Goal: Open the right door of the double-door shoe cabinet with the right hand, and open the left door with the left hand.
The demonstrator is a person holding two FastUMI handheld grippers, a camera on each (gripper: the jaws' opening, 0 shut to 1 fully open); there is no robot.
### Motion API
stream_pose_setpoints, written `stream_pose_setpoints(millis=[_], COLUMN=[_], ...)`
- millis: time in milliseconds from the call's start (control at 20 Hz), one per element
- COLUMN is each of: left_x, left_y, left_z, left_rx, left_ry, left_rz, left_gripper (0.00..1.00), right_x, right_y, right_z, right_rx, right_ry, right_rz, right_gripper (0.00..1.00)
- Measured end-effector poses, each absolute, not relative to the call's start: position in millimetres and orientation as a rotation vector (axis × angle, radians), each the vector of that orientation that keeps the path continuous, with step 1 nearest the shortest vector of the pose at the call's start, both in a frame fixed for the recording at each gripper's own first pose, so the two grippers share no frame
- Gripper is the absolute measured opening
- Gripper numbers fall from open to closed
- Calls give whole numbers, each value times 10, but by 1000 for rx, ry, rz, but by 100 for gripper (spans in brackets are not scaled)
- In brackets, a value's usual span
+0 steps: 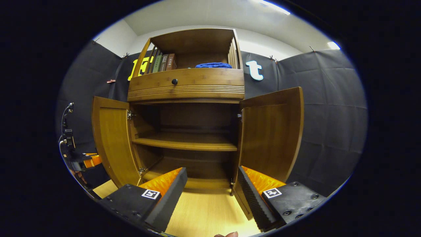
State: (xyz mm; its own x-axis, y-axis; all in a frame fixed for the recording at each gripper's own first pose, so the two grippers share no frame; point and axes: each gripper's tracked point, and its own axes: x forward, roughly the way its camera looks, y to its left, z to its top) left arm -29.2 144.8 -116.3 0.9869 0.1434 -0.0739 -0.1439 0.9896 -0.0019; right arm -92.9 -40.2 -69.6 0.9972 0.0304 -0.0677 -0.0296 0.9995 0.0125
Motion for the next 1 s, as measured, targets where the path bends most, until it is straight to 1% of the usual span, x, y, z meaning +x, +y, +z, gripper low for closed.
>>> stream_pose_setpoints(millis=[150,250,300,500,700,850,900,1000], left_x=[-319,-344,-357,-381,-439,-568,-623,-781], left_y=[1648,1766,1827,1907,1947,1954,1966,2007], left_z=[-1153,-1135,-1127,-1131,-1124,-1103,-1096,-1089], left_rx=[0,-12,-17,-34,-38,-41,-40,-41], left_ry=[70,66,62,67,66,56,56,52], left_rz=[175,182,183,141,159,195,214,253], left_gripper=[11,8,6,6,11,11,14,15], right_x=[-876,-839,-822,-749,-683,-642,-629,-616], right_y=[-285,-218,-186,-65,66,106,138,196], right_z=[-704,-697,-681,-623,-582,-579,-584,-589], right_rx=[7,4,4,-6,-1,16,21,22], right_ry=[64,63,61,51,51,49,50,49], right_rz=[48,58,61,83,120,130,140,164], right_gripper=[98,99,98,98,98,98,98,98])
